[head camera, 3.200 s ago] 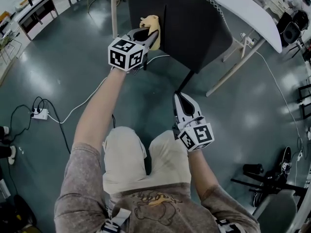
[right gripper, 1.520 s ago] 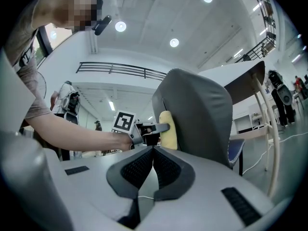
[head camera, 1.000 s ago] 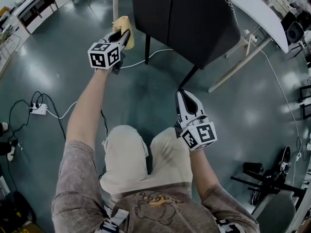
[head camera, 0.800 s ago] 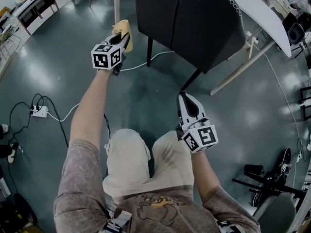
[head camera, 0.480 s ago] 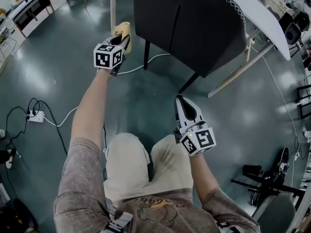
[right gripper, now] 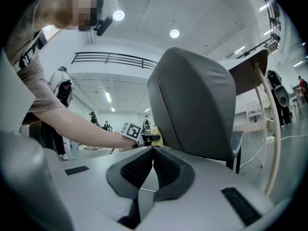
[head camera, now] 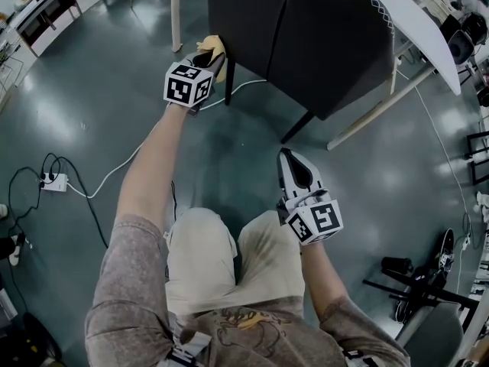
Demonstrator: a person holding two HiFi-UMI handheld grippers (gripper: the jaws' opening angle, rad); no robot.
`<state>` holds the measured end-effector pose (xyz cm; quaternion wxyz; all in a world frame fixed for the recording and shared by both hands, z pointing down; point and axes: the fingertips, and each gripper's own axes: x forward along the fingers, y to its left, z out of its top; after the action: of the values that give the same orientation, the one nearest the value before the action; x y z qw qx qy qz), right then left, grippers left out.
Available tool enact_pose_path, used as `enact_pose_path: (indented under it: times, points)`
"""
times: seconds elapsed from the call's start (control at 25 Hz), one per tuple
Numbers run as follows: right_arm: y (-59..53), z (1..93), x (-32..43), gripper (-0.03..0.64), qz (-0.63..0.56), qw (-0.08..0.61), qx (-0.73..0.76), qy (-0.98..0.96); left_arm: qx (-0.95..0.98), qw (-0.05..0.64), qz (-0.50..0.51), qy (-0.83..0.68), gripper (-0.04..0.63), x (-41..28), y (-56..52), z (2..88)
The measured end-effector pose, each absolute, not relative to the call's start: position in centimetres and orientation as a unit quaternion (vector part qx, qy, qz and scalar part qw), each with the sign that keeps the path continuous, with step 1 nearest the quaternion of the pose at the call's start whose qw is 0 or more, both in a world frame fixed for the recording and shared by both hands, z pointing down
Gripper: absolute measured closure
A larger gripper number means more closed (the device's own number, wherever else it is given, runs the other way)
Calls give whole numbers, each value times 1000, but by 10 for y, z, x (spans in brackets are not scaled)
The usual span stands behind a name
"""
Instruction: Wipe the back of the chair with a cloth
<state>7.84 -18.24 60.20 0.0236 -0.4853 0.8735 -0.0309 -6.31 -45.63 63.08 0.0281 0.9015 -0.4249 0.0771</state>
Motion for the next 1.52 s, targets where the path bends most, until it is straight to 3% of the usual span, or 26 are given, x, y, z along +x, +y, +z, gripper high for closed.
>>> enact_pose_path:
  times: [0.52,1.52]
  points:
    - [-162,601,89,592,-35,36,-480,876,936,-14,84,-342,545,29,-398,617]
    - [-121,586,129,592,-22,57,-502,863,973,2,63,-221,545,167,-287,616]
